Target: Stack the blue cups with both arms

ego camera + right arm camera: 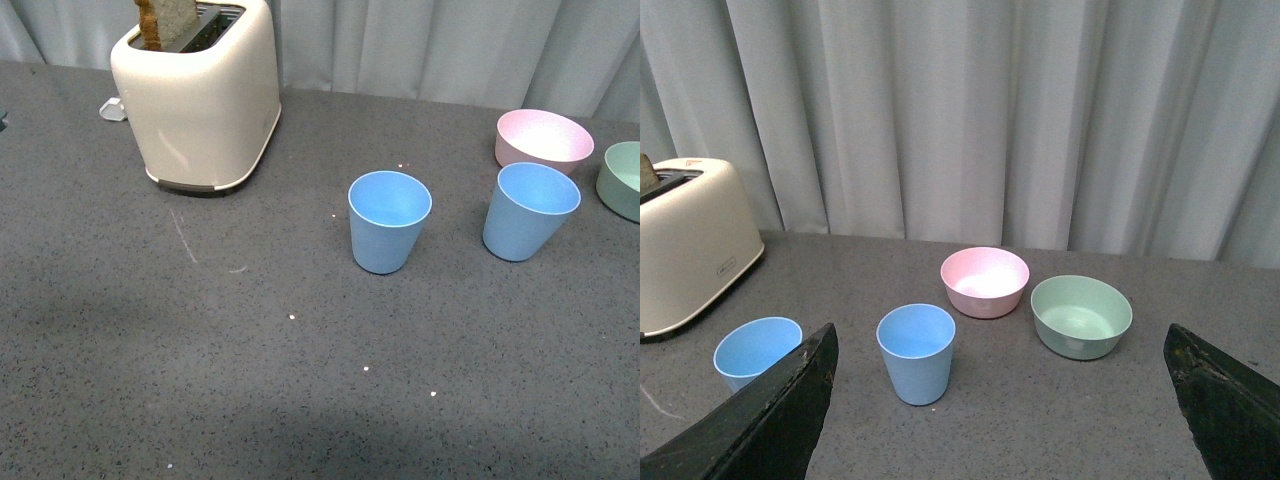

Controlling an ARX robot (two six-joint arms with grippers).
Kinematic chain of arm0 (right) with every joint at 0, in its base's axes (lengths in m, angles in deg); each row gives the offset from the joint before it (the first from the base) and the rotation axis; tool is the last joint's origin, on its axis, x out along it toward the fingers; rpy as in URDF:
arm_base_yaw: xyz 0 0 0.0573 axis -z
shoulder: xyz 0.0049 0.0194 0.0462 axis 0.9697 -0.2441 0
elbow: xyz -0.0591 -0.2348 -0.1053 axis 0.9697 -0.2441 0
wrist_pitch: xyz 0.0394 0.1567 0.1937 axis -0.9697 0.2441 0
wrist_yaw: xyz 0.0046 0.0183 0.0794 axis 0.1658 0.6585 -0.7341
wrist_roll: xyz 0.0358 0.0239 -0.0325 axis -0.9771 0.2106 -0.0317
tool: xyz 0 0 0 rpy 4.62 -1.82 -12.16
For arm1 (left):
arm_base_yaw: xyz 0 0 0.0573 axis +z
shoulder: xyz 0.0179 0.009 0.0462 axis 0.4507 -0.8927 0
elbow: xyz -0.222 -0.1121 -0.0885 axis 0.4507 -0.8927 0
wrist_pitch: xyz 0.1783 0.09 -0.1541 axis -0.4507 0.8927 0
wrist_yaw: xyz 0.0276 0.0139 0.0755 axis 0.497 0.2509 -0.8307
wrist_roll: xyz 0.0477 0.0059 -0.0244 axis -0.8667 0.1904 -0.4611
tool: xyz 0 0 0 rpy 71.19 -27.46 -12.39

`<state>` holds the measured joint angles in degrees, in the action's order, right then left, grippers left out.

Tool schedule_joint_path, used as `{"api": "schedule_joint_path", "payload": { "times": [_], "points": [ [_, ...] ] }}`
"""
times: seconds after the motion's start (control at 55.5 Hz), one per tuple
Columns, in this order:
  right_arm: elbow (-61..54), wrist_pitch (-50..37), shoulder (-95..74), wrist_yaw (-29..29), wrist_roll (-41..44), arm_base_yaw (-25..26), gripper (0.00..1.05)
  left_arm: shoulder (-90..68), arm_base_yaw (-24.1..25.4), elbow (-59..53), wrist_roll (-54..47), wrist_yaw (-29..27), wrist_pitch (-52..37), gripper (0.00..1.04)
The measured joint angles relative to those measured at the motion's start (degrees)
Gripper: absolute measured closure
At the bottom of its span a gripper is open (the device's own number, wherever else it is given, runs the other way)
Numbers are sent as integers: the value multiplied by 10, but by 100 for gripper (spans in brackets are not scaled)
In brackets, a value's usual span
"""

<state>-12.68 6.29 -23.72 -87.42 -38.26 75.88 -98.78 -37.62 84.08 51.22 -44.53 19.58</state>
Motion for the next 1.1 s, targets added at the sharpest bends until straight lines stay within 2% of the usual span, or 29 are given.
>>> {"api": "schedule_joint_path", "payload": {
  "times": [0.486, 0.559, 0.667, 1.099],
  "points": [
    [0, 0, 0, 0, 0, 0, 10, 217, 59, -96, -2, 55, 126, 101],
    [0, 0, 0, 0, 0, 0, 10, 251, 85, -103, -2, 94, 152, 101],
    [0, 0, 0, 0, 0, 0, 10, 296, 105, -111, -2, 101, 187, 101],
    [0, 0, 0, 0, 0, 0, 10, 473, 107, -120, -2, 103, 342, 101]
  ]
}}
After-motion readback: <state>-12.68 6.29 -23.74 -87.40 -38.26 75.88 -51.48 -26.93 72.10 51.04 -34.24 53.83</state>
